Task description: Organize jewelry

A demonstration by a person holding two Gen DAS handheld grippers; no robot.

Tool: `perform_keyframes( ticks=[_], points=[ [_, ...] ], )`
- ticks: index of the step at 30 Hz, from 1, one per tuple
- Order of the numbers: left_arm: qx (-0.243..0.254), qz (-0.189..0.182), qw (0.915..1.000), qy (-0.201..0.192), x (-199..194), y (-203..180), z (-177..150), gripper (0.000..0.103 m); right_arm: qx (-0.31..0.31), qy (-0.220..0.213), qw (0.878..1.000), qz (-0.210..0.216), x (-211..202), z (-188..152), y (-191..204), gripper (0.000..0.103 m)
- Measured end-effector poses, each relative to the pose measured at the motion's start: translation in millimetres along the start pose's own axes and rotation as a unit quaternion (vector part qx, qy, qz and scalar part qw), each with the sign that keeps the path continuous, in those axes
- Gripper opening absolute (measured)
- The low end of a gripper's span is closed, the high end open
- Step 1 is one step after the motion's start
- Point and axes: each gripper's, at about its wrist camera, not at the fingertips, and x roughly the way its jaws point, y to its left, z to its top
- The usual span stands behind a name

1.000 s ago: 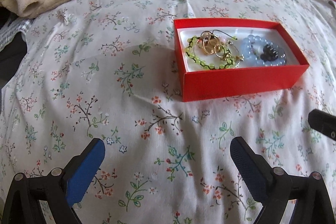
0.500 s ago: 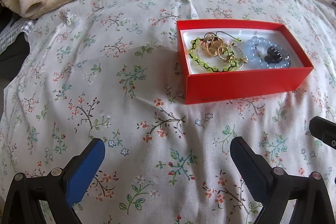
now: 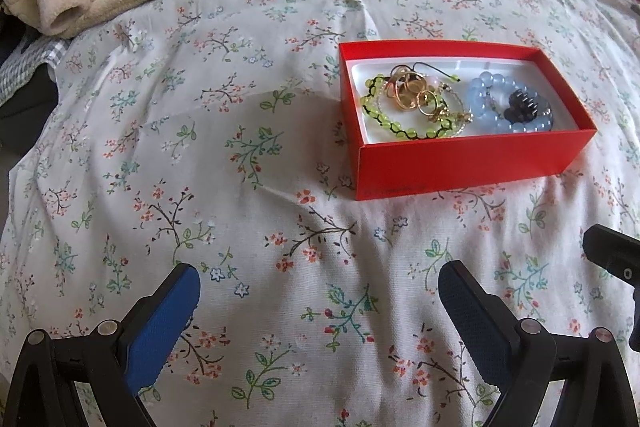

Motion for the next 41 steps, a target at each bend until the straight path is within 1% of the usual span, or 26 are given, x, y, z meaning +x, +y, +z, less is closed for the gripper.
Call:
perform_keyframes(
  ticks=[32,37,41],
  points=[
    [0.006,-0.001,1.0000,0.002,1.4,-3.0,-2.7,0.099,0.003,0.002,1.000,-0.006,4.3,-3.4,-1.7,0.095],
    [0.005,-0.003,1.0000,0.005,2.0,-3.3,-3.7,0.099,0.004,-0.001,1.000,-0.011,4.7,-4.7,-2.4,0.095],
    [0.006,-0.004,1.0000,-0.001,2.7,-3.1,-5.7,0.099,0.008,-0.007,1.000,-0.013,5.9,-7.0,-2.8,0.095]
  ],
)
